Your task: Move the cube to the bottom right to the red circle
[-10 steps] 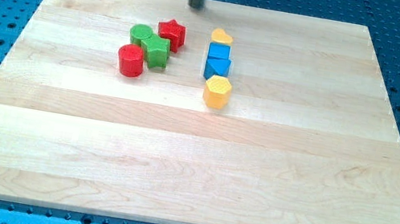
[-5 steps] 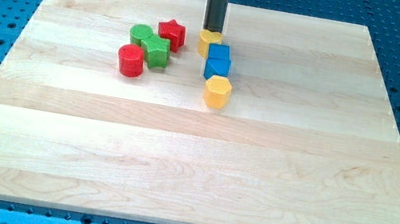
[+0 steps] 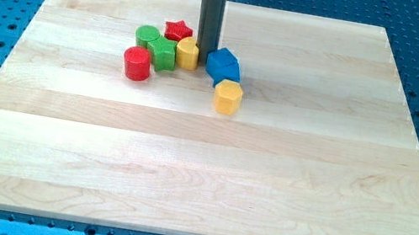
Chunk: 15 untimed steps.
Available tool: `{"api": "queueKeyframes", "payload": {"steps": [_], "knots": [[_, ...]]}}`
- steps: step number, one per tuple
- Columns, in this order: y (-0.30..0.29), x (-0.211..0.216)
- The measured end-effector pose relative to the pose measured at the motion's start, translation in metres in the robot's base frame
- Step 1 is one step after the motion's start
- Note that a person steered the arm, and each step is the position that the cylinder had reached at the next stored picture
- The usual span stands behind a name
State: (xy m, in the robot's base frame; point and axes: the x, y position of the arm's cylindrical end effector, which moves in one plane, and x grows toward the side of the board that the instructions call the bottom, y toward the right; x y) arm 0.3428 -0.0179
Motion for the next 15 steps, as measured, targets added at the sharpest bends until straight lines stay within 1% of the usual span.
{"api": "queueKeyframes", "payload": {"steps": [1,2,3,4,5,8,9,10,11,12,13,14,15], "knots": [[0.007,0.0],[0.04,-0.016],[0.048,-0.011],[0.044,0.024],[0.043,0.047],[0.049,0.046],[0.001,0.056],[-0.031,0.071],[-0.029,0.074],[-0.011,0.083],[0.008,0.105],[0.008,0.14],[-0.023,0.15]]}}
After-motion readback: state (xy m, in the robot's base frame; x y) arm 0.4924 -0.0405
